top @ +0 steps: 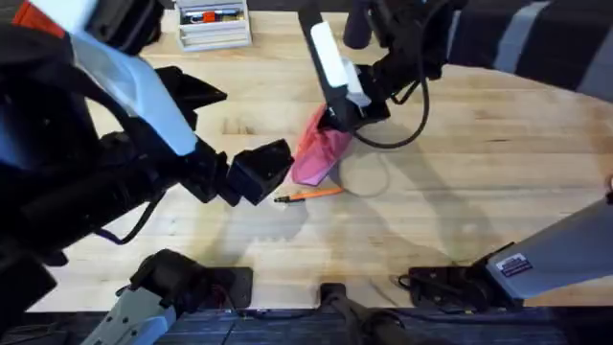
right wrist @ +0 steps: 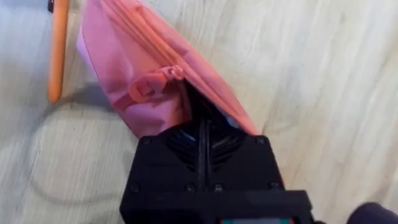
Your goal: Unzip the bag, pick up the pens from the table one at a time and place them inside, then zip the bag closed.
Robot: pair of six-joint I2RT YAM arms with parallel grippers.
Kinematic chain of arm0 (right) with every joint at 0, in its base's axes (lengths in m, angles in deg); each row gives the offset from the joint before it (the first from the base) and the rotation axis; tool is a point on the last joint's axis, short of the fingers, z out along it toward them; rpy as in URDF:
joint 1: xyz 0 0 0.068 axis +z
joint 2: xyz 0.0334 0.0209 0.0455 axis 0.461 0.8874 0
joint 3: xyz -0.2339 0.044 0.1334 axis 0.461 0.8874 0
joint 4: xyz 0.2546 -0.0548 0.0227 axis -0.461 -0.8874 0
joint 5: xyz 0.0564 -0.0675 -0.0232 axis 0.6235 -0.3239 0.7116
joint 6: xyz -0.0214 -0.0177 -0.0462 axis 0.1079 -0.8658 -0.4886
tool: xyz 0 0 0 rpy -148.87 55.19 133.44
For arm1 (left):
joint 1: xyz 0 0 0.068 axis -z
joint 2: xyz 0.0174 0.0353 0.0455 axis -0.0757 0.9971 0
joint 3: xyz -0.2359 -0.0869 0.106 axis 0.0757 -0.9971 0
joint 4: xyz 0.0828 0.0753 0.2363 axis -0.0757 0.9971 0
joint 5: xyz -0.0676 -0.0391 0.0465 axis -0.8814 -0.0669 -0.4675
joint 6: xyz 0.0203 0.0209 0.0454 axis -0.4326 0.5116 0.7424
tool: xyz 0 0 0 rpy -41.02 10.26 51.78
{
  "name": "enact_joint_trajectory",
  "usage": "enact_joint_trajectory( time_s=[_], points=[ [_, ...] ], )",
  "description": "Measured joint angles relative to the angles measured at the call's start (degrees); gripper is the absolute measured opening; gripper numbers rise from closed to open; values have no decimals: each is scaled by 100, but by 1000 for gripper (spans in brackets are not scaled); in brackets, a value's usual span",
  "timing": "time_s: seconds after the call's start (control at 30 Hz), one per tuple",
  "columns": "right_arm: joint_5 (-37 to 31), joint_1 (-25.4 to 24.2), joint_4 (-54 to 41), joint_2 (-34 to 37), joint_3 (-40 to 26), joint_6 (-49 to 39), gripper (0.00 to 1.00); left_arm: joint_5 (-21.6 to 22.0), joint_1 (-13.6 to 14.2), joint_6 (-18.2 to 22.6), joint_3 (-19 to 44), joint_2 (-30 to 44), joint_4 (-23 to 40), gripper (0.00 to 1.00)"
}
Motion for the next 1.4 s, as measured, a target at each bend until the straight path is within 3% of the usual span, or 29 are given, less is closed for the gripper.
enact_joint_trajectory(
  time_s=[0.3, 0.37, 0.4, 0.47, 0.6, 0.63, 1.4],
  points=[
    [0, 43, 37, 94, -11, -17, 35, 20, 0, 0, 0, 0, 0, 993],
    [0, 43, 39, 94, -11, -14, 81, 22, 0, 0, 0, -1, 0, 993],
    [-4, 43, 44, 94, -13, -22, 145, 22, 0, 0, 0, 0, 0, 993],
    [-23, 43, 63, 95, -21, -22, 376, 22, 0, 0, 0, -1, 0, 993],
    [-83, 27, 128, 94, -65, -110, 955, 22, 0, 0, 0, 0, 0, 993],
    [-83, 27, 125, 96, -75, -104, 982, 22, 0, 0, 0, -2, 0, 993],
    [-88, 27, 105, 56, -79, -107, 996, 22, 0, 0, 1, -1, 50, 993]
  ],
)
